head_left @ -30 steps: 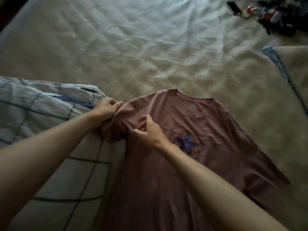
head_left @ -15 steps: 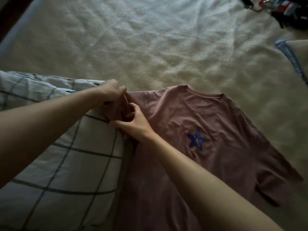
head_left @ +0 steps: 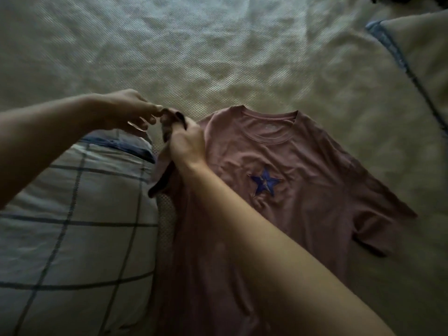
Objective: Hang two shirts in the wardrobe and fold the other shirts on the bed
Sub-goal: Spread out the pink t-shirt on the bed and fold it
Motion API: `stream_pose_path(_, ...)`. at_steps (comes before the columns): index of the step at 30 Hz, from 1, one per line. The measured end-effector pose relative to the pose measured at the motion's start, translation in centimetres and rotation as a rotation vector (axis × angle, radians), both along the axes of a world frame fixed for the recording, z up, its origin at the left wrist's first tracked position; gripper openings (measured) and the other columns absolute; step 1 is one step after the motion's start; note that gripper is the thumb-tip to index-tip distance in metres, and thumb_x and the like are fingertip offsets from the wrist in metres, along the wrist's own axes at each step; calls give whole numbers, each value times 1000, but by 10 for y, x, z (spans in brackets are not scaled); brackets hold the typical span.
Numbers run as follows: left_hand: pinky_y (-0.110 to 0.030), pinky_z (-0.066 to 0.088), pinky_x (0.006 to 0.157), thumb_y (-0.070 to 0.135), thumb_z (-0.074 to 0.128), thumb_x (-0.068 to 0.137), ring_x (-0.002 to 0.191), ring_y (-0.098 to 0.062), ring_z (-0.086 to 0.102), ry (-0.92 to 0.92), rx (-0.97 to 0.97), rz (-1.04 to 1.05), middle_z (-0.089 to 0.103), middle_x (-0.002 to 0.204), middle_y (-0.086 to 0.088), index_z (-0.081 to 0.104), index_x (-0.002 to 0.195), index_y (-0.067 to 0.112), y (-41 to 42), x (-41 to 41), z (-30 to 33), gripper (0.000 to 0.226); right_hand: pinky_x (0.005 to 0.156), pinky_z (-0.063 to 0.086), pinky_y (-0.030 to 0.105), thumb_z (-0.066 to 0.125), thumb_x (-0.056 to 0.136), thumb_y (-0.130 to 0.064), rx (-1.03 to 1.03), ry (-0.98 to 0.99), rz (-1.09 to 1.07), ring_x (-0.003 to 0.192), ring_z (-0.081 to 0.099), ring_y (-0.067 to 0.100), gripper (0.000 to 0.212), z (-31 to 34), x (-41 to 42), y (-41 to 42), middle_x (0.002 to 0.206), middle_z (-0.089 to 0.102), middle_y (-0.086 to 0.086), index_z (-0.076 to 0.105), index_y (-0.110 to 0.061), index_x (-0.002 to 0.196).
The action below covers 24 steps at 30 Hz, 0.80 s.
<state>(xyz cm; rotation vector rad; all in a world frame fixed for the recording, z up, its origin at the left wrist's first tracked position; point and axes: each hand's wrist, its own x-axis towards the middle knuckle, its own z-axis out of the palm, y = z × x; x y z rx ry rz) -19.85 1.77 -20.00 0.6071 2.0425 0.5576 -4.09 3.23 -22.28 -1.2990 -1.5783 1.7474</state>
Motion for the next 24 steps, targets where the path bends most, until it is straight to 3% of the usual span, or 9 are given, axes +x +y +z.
stream_pose_path(3, -41, 57, 81, 18, 61, 99, 85, -23, 67, -16, 89, -167, 70, 110, -6, 66, 110, 22, 16, 20, -9, 13, 83, 54, 29, 52, 100, -9, -29, 150, -163, 89, 64, 15, 21, 9, 56, 52, 94, 69, 1, 68, -6, 113)
stream_pose_path(5, -38, 52, 83, 6, 67, 92, 102, -21, 65, 18, 127, -332, 64, 124, 0, 60, 117, 38, 36, 47, -15, 42, 87, 52, 20, 52, 100, -4, 6, 157, -166, 95, 65, 12, 23, 21, 114, 82, 105, 70, 2, 66, -3, 119)
stream_pose_path(9, -22, 48, 80, -9, 71, 82, 119, -19, 51, 43, 203, -567, 51, 139, 1, 46, 143, 31, 93, 123, -32, 77, 104, 51, 41, 58, 100, -14, -50, 106, -237, 112, 66, 25, 20, 34, 253, 136, 117, 72, 10, 69, -13, 116)
stream_pose_path(13, -40, 43, 106, 13, 79, 77, 139, -26, 42, 240, 201, -829, 39, 156, -6, 32, 151, 36, 146, 190, -56, 91, 96, 54, 39, 61, 98, -28, -36, -137, -505, 103, 68, 21, 15, 33, 391, 177, 108, 73, 5, 70, -18, 104)
stream_pose_path(15, -53, 40, 110, 35, 74, 70, 145, -30, 36, 328, 160, -895, 30, 162, -3, 21, 150, 46, 167, 213, -73, 96, 96, 53, 41, 61, 95, -41, -114, -366, -582, 105, 65, 23, 35, 3, 445, 183, 117, 68, 9, 64, -13, 116)
stream_pose_path(17, -60, 37, 110, 39, 70, 72, 146, -32, 33, 439, 123, -929, 24, 164, 3, 13, 151, 49, 184, 234, -85, 98, 96, 51, 42, 68, 86, -52, -264, -528, -555, 114, 60, 25, 68, -39, 478, 174, 131, 60, 6, 48, -15, 139)
stream_pose_path(19, -62, 34, 110, 33, 73, 77, 147, -33, 29, 502, 131, -908, 21, 164, 3, 12, 154, 45, 201, 251, -94, 99, 90, 49, 35, 79, 82, -33, -345, -539, -482, 115, 59, 25, 78, -78, 490, 157, 132, 57, 4, 37, -17, 146)
stream_pose_path(21, -60, 31, 113, 30, 72, 81, 147, -34, 28, 524, 128, -841, 23, 162, -1, 19, 155, 40, 220, 265, -100, 91, 86, 46, 30, 78, 82, -9, -291, -498, -562, 107, 60, 23, 69, -106, 491, 145, 125, 60, 7, 41, -9, 140)
stream_pose_path(24, -56, 24, 115, 37, 61, 92, 145, -38, 31, 585, 131, -830, 25, 162, -7, 21, 157, 29, 249, 279, -104, 77, 92, 52, 37, 71, 87, -16, -186, -456, -744, 105, 64, 24, 42, -127, 488, 134, 118, 67, 10, 57, -8, 125)
